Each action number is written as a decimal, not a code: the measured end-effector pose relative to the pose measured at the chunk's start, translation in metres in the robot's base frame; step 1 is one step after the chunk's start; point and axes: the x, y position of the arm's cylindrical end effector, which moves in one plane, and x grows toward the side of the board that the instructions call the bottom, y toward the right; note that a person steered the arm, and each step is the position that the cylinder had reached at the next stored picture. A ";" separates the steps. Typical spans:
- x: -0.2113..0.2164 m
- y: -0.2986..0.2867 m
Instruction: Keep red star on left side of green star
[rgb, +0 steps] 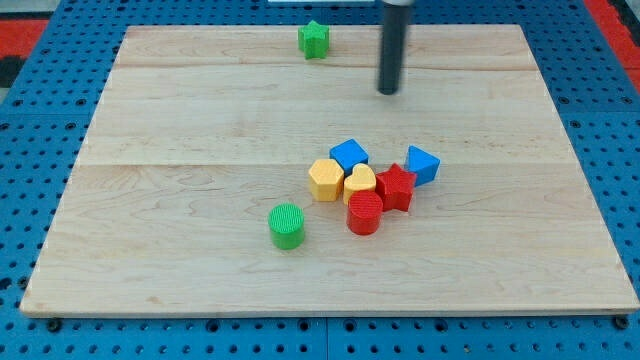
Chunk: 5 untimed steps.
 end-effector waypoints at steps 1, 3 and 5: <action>0.036 0.092; 0.103 0.102; 0.132 0.034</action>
